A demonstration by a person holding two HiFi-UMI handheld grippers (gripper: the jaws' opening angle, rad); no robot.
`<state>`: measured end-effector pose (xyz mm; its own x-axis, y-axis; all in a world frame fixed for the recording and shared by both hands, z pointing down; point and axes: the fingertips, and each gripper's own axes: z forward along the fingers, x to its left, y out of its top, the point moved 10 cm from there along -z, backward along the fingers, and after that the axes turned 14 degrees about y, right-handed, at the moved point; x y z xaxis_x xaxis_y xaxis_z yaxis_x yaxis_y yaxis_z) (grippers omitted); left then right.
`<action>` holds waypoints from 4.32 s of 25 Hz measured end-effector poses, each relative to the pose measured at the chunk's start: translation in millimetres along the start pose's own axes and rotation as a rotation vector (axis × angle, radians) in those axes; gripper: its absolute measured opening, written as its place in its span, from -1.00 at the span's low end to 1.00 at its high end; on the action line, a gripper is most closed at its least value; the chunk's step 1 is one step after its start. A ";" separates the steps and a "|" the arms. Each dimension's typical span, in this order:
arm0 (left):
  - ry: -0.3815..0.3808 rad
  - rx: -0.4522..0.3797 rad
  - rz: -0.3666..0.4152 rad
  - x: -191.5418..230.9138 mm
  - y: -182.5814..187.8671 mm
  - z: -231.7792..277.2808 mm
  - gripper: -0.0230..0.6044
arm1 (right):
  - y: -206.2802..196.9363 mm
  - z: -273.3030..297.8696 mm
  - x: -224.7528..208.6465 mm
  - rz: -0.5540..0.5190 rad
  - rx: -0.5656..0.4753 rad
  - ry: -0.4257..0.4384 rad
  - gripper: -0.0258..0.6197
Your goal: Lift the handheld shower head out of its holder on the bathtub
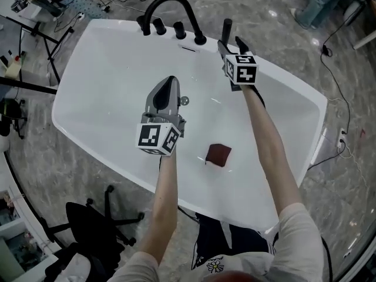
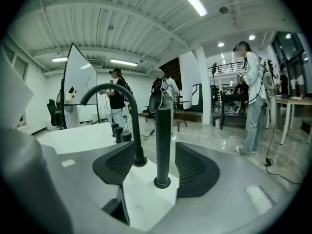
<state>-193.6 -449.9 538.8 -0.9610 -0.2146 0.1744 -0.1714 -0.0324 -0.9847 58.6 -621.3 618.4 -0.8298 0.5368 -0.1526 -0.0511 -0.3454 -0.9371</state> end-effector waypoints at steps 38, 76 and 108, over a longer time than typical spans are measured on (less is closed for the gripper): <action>0.095 0.020 -0.099 62.0 -23.9 -34.6 -0.93 | 68.2 22.9 -12.5 -0.052 -0.086 -0.086 -0.45; 0.001 -0.182 -0.065 -163.6 219.7 -239.8 -0.93 | 152.7 -438.0 243.4 -0.228 -0.300 0.185 -0.45; -0.088 -0.161 -0.049 -194.1 206.0 -259.7 -0.93 | 119.9 -493.6 261.2 -0.172 -0.330 0.156 -0.45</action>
<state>-98.7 -161.5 303.5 -0.9291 -0.3017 0.2138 -0.2567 0.1102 -0.9602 110.0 -142.5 311.2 -0.7293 0.6842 -0.0070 0.0207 0.0119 -0.9997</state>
